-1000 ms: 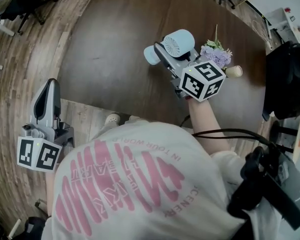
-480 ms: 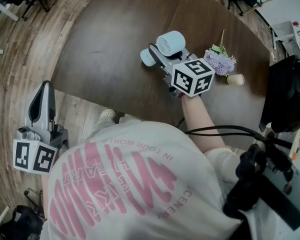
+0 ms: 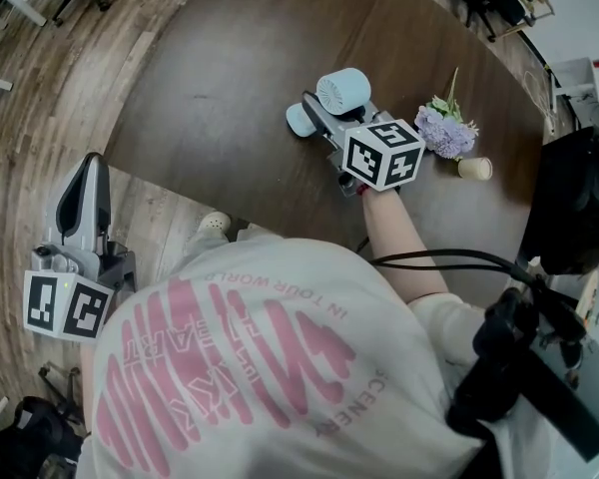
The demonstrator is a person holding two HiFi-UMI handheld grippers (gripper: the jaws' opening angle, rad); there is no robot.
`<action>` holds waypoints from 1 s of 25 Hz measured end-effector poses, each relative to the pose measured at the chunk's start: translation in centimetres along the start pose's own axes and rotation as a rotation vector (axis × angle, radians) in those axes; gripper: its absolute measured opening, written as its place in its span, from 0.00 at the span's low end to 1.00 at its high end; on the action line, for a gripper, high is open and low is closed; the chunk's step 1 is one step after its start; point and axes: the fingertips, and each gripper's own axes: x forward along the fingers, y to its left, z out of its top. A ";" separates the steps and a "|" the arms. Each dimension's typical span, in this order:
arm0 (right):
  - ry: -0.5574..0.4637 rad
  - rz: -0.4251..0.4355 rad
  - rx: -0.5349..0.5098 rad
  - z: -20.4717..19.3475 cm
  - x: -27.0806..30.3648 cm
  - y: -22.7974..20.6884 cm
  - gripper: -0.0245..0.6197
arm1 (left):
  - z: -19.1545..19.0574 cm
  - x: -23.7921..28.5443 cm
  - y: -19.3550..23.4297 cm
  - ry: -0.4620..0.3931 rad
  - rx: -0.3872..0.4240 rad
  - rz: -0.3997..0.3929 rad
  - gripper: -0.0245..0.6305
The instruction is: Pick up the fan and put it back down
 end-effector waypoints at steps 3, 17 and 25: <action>0.007 0.000 -0.006 -0.3 0.9 0.7 0.26 | -0.1 -0.3 1.0 0.003 -0.001 0.000 0.06; 0.011 -0.001 0.012 -1.1 1.4 1.1 0.26 | -0.1 -1.1 1.8 -0.004 0.000 0.014 0.06; 0.012 0.005 0.004 -1.1 1.5 1.5 0.26 | -0.1 -1.2 1.6 -0.007 -0.005 0.008 0.06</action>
